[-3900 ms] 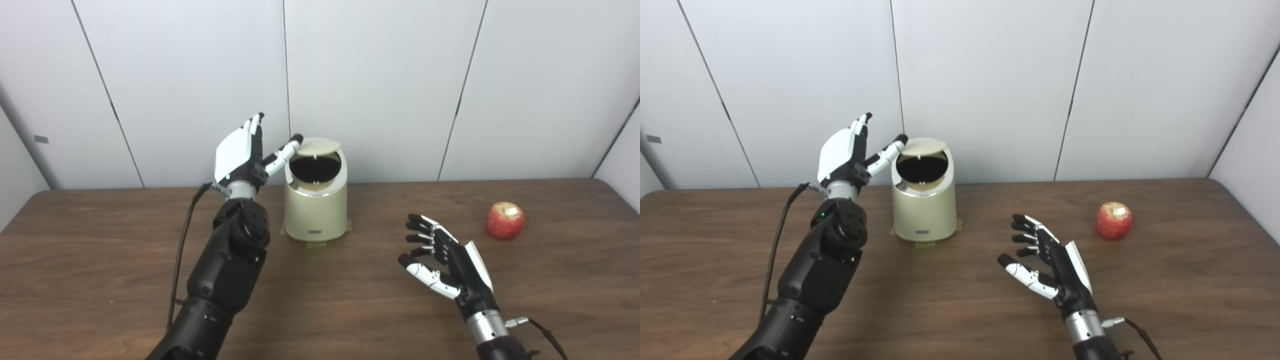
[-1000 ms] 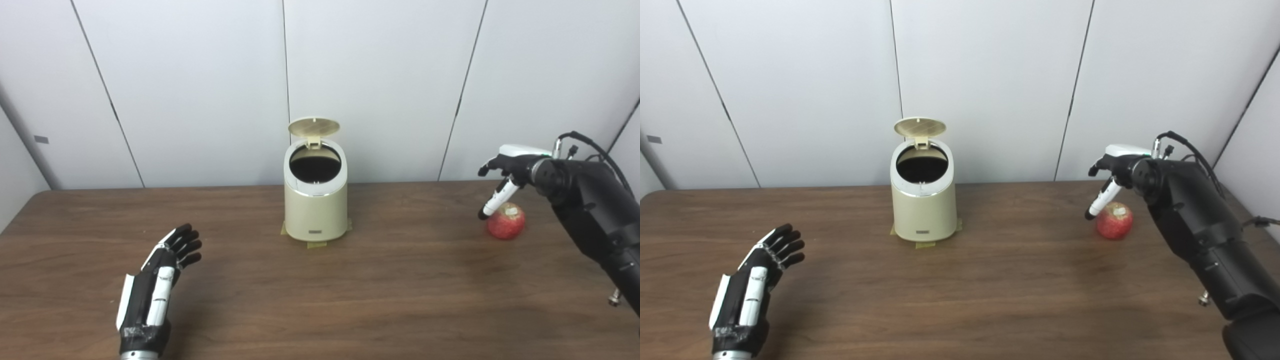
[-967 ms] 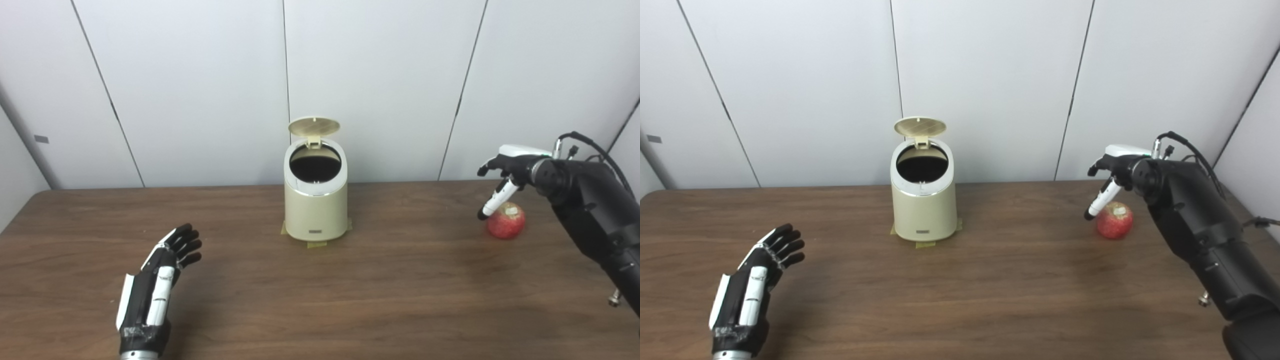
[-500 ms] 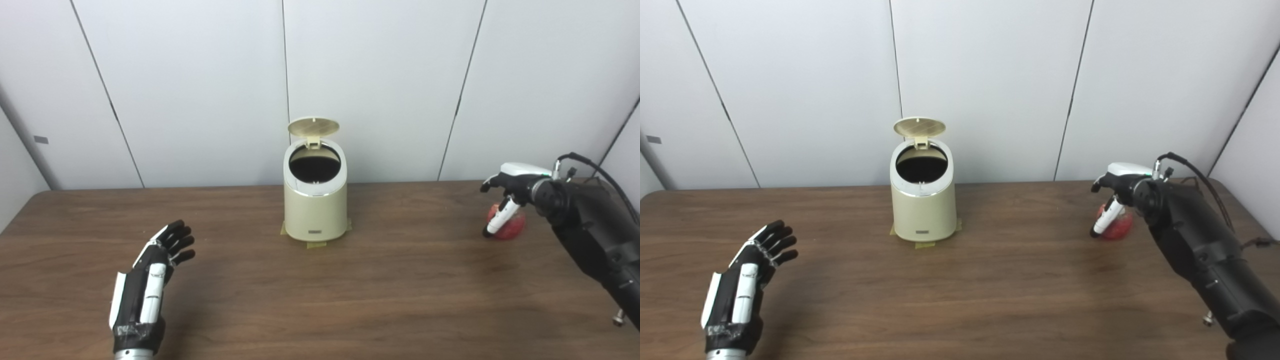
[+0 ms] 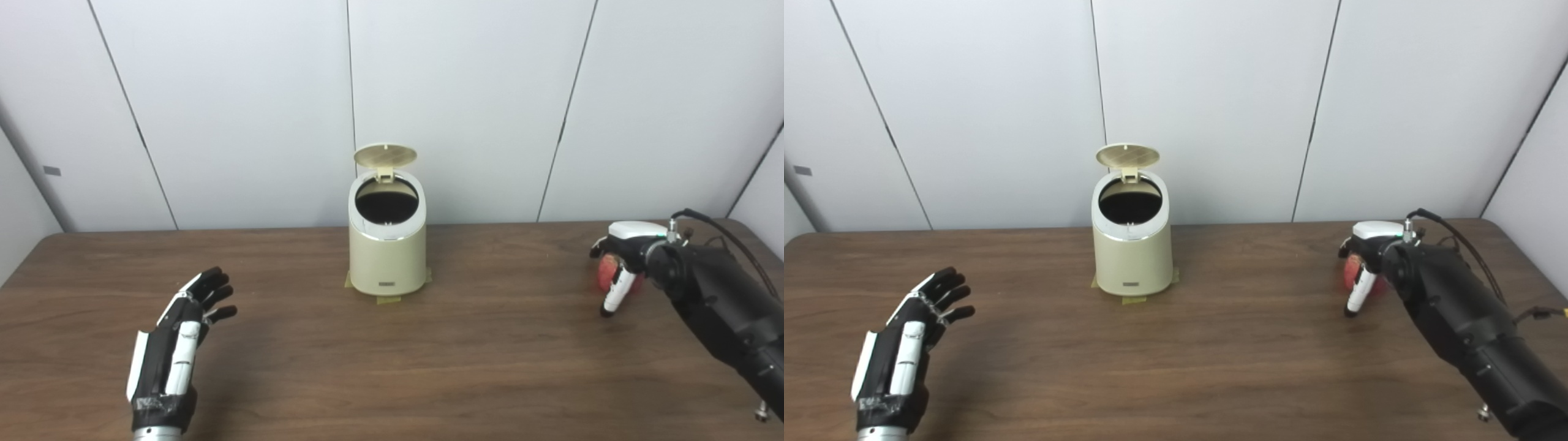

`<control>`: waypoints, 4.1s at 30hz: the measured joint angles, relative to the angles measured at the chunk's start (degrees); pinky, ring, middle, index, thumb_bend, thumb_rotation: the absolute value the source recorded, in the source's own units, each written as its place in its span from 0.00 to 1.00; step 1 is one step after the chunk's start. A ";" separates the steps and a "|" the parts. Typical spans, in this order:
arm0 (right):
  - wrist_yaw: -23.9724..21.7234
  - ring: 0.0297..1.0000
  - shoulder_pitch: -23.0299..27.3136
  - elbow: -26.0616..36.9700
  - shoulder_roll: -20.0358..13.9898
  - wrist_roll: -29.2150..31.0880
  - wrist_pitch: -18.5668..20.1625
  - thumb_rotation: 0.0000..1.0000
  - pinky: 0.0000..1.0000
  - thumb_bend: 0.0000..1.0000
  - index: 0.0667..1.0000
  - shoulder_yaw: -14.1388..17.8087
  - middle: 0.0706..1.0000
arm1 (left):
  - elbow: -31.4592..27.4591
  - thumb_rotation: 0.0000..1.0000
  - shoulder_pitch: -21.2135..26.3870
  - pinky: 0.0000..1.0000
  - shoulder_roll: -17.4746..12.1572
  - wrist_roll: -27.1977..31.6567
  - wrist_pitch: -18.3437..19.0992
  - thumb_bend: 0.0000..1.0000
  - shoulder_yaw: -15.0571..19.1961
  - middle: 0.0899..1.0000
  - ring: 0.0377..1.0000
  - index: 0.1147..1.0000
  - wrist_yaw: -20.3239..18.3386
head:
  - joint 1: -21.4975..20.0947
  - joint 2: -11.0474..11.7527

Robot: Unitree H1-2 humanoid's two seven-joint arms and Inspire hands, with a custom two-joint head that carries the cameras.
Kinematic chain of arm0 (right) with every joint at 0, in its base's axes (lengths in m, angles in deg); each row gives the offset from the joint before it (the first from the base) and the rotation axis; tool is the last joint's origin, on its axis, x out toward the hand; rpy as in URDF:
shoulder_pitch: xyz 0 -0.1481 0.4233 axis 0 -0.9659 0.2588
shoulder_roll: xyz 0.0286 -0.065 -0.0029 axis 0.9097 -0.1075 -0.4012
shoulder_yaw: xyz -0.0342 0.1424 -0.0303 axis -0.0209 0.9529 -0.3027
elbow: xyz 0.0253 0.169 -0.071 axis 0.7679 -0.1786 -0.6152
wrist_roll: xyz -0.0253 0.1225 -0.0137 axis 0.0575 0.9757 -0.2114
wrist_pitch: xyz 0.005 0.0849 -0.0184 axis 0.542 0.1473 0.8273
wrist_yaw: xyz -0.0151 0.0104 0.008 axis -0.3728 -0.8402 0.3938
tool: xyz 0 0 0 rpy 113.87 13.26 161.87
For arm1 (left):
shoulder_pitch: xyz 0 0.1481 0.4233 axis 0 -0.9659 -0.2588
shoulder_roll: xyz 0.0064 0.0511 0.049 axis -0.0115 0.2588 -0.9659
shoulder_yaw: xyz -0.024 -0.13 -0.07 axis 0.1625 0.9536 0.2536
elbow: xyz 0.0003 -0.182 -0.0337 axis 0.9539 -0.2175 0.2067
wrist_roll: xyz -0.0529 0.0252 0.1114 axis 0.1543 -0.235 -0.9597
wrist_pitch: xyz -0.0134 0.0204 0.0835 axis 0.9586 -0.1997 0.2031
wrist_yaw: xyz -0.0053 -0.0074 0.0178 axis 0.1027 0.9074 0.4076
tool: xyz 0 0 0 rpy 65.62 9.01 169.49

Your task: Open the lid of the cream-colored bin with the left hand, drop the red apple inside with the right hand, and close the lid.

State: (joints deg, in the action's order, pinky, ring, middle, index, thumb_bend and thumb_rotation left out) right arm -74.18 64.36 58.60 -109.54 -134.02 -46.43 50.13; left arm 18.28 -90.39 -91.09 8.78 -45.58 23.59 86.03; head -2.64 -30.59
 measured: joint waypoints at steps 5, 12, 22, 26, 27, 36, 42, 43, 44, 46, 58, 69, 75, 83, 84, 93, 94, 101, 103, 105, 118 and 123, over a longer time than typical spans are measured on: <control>1.19 0.77 0.08 -0.12 0.00 -0.18 0.00 0.16 0.54 0.92 0.82 -0.68 0.85 | -0.09 0.80 0.02 0.74 -0.01 1.21 0.36 0.64 0.00 0.81 0.81 0.80 -0.06 | 0.00 0.00; 15.80 0.48 -1.80 -1.88 0.10 -0.93 -6.31 0.00 0.38 0.57 0.54 -1.13 0.45 | -0.60 0.80 -0.06 0.74 -0.04 1.58 0.92 0.65 0.07 0.81 0.81 0.79 0.00 | 0.00 -0.18; 24.88 0.45 -2.75 -3.68 0.91 -3.68 -5.83 0.00 0.46 0.52 0.44 -0.89 0.46 | -1.11 0.80 -0.43 0.75 -0.09 1.95 1.13 0.66 0.13 0.80 0.80 0.79 -0.03 | 0.09 -0.26; 25.51 0.45 -3.45 -3.49 1.24 -3.59 -5.17 0.00 0.45 0.52 0.43 0.62 0.49 | -1.78 0.78 -0.46 0.75 -0.09 1.99 1.38 0.66 0.23 0.81 0.81 0.80 0.03 | 0.09 -0.26; 25.40 0.45 -3.57 -3.20 1.32 -3.59 -4.79 0.00 0.44 0.52 0.43 0.73 0.49 | -1.96 0.78 -0.44 0.75 -0.08 2.11 1.38 0.66 0.24 0.81 0.81 0.80 0.01 | 0.09 -0.26; 18.99 0.38 -4.27 2.44 1.93 -3.98 -1.18 0.00 0.37 0.52 0.48 1.27 0.47 | -1.89 0.77 -0.34 0.75 -0.05 2.77 1.38 0.67 0.20 0.81 0.81 0.80 -0.03 | -0.26 -0.09; 11.93 0.35 -3.51 12.18 2.09 -4.26 -0.95 0.00 0.31 0.51 0.50 1.10 0.41 | -1.89 0.78 -0.27 0.75 0.01 2.23 1.50 0.66 0.08 0.81 0.81 0.80 0.13 | -0.44 -0.26; 11.32 0.35 -3.11 14.08 2.06 -3.98 -1.56 0.00 0.30 0.52 0.49 1.27 0.41 | -1.89 0.78 -0.27 0.74 0.08 1.92 1.51 0.66 0.05 0.81 0.80 0.80 0.21 | -0.44 -0.18; 11.04 0.36 -2.80 16.11 2.08 -3.52 -2.09 0.00 0.31 0.52 0.49 1.82 0.42 | -1.89 0.78 -0.26 0.74 0.21 1.79 1.51 0.66 -0.03 0.81 0.81 0.80 0.26 | -0.44 -0.18; 9.76 0.38 -2.25 20.48 2.11 -3.10 -2.64 0.00 0.33 0.52 0.48 2.90 0.43 | -1.70 0.79 -0.25 0.73 0.48 1.48 1.51 0.65 -0.13 0.81 0.80 0.79 0.28 | -0.53 -0.09; -3.27 0.41 3.24 38.10 4.07 -4.70 -6.62 0.00 0.41 0.52 0.45 2.90 0.43 | 3.13 0.82 -0.03 0.74 0.68 -1.85 1.20 0.53 -0.34 0.79 0.79 0.79 0.80 | -0.79 0.17; -4.42 0.37 7.60 44.39 16.13 -6.92 -9.99 0.00 0.23 0.52 0.46 2.90 0.45 | 4.70 0.80 1.38 0.76 0.70 -2.70 -0.27 0.54 -0.75 0.80 0.80 0.80 0.76 | -0.26 0.88; -0.53 0.38 8.68 39.93 19.22 -6.88 -14.59 0.00 0.27 0.51 0.42 2.76 0.52 | 5.20 0.81 1.70 0.77 0.80 -3.20 -0.63 0.57 -0.89 0.81 0.80 0.80 0.79 | 0.17 0.97; 11.86 0.39 8.70 27.61 22.89 -7.82 -21.98 0.00 0.30 0.51 0.42 1.48 0.54 | 5.03 0.81 1.76 0.78 1.43 -3.86 -0.65 0.56 -1.31 0.81 0.80 0.81 0.93 | 0.62 0.70; 13.20 0.40 8.72 25.89 22.94 -7.85 -22.97 0.00 0.31 0.51 0.42 1.40 0.54 | 4.98 0.80 1.75 0.78 1.51 -3.91 -0.65 0.56 -1.36 0.81 0.80 0.81 0.93 | 0.70 0.70; 25.03 0.41 10.15 11.33 22.96 -7.67 -29.14 0.00 0.33 0.51 0.42 1.08 0.53 | 4.83 0.80 1.70 0.78 1.87 -3.89 -0.64 0.59 -1.37 0.81 0.81 0.82 0.89 | 0.79 0.53; 26.48 0.40 10.35 9.91 22.97 -7.68 -29.87 0.00 0.33 0.51 0.42 1.03 0.53 | 4.76 0.80 1.69 0.78 1.90 -3.89 -0.64 0.59 -1.36 0.81 0.81 0.81 0.90 | 0.79 0.53; 35.93 0.41 11.65 2.12 23.15 -8.35 -32.25 0.00 0.29 0.49 0.45 0.09 0.56 | 4.52 0.80 1.53 0.76 2.08 -3.87 -0.63 0.58 -1.37 0.82 0.81 0.82 0.79 | 0.44 0.44; 37.01 0.41 11.65 1.53 23.32 -8.34 -32.25 0.00 0.30 0.49 0.44 0.07 0.56 | 4.51 0.80 1.50 0.77 2.08 -3.79 -0.63 0.57 -1.37 0.82 0.82 0.82 0.74 | 0.62 0.35; 38.88 0.41 11.82 0.38 23.47 -8.21 -32.71 0.00 0.31 0.49 0.44 0.06 0.55 | 4.47 0.80 1.46 0.77 2.09 -3.73 -0.61 0.57 -1.39 0.82 0.82 0.82 0.74 | 0.62 0.35; 49.28 0.45 12.50 -3.65 23.90 -7.05 -39.57 0.00 0.35 0.49 0.42 -0.55 0.54 | 4.18 0.84 1.30 0.76 2.42 -4.32 -0.60 0.54 -1.53 0.81 0.81 0.82 0.98 | 0.79 0.26; 50.67 0.47 12.50 -3.92 23.88 -6.99 -39.83 0.00 0.41 0.51 0.42 -0.63 0.53 | 4.10 0.84 1.26 0.76 2.48 -4.69 -0.52 0.54 -1.57 0.81 0.81 0.82 0.99 | 0.79 0.26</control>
State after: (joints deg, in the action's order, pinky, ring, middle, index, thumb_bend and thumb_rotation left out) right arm -23.51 76.86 54.68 -85.67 -141.02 -86.26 49.50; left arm 22.38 -89.13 -88.61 4.09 -46.10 22.03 87.02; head -1.85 -30.32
